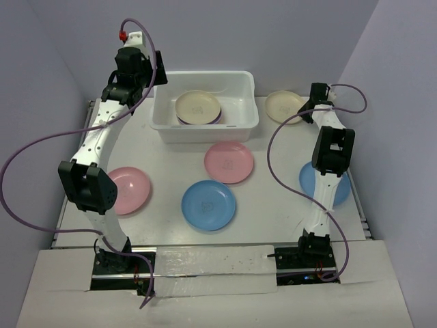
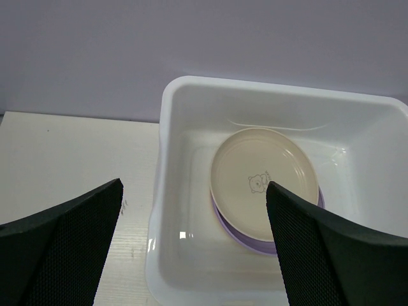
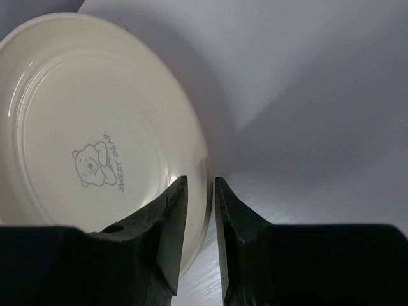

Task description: Place the plates into the plastic bin on the countertop

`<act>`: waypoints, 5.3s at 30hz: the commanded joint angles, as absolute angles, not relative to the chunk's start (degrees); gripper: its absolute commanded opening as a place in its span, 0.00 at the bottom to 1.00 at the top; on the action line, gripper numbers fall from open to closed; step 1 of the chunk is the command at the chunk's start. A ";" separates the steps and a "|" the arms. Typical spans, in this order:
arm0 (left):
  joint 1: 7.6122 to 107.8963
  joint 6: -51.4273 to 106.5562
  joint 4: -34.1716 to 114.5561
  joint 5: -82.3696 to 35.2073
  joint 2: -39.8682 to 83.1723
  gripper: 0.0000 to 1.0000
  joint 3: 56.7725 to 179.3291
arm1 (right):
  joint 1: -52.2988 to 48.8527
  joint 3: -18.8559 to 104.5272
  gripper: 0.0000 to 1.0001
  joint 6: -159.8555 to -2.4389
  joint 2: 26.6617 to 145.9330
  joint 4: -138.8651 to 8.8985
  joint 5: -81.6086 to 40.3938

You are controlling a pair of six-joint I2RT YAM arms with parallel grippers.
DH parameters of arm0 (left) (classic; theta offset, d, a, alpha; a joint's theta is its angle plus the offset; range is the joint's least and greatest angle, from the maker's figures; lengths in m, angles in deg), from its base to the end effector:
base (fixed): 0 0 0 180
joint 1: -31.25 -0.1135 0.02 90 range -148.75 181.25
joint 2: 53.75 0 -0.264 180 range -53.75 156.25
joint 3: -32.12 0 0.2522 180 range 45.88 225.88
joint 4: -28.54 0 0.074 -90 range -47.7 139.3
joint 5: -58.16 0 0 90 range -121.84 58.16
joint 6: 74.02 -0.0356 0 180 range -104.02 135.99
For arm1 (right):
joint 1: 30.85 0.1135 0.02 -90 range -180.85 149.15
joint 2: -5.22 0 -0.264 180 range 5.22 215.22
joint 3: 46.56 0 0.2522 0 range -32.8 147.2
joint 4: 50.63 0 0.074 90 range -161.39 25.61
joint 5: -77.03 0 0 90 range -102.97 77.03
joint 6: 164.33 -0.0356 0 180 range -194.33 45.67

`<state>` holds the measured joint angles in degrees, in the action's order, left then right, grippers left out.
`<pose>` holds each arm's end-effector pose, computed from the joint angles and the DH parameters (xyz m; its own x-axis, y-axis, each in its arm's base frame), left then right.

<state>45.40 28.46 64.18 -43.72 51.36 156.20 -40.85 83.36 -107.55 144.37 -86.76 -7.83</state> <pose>0.4203 -0.0984 0.4191 -0.2820 -0.1470 -0.9481 -0.0132 0.9887 -0.1494 0.5367 -0.0979 0.1678 -0.4575 0.6347 -0.6227 0.5804 0.7437 0.3316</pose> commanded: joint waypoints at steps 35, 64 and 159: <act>31.43 34.58 60.54 -36.39 33.30 0.99 135.91 | -44.18 78.47 0.00 -105.05 108.32 -95.80 -9.51; 33.70 6.90 64.34 -4.82 11.71 0.99 94.87 | -8.86 101.68 0.00 -95.45 137.58 -84.77 -10.28; 41.37 21.87 71.00 7.52 33.56 0.00 137.08 | -78.36 21.69 0.61 -82.30 92.65 -104.58 -21.03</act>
<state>43.17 18.98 72.32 3.36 32.19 133.50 -78.38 20.09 -80.40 89.00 -107.51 -18.03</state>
